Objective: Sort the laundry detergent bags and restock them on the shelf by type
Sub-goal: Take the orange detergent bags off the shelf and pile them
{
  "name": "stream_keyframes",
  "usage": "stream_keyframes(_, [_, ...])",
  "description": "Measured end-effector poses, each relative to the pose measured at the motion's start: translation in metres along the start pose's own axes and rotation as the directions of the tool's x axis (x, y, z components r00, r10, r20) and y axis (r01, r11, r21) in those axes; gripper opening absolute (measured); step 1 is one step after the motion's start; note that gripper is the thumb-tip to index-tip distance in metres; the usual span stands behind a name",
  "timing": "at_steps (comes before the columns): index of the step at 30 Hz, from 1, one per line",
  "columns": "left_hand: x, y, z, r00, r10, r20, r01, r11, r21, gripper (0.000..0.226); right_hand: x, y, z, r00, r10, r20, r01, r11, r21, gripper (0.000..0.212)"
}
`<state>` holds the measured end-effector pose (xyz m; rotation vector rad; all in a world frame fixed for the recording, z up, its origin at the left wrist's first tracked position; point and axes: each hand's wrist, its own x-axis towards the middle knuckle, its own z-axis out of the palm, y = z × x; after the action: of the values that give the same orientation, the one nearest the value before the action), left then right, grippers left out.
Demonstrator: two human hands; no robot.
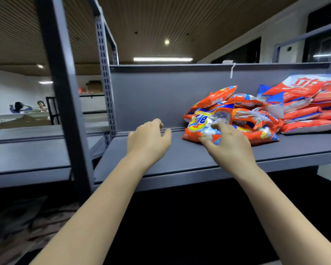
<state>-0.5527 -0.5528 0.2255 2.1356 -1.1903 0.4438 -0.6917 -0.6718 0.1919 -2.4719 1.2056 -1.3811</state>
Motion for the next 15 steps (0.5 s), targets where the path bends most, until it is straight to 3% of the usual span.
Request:
stream_keyframes(8, [-0.102, -0.068, -0.069, 0.997, 0.070, 0.025, -0.071, 0.997, 0.020, 0.038, -0.099, -0.086, -0.021, 0.993, -0.066, 0.097, 0.059, 0.996, 0.074, 0.042])
stream_keyframes(15, [-0.179, -0.180, -0.117, 0.997, -0.021, 0.068, 0.012, 0.991, 0.134, 0.033, -0.188, -0.184, 0.010, 0.969, -0.121, 0.215, 0.092, 0.986, 0.141, 0.037])
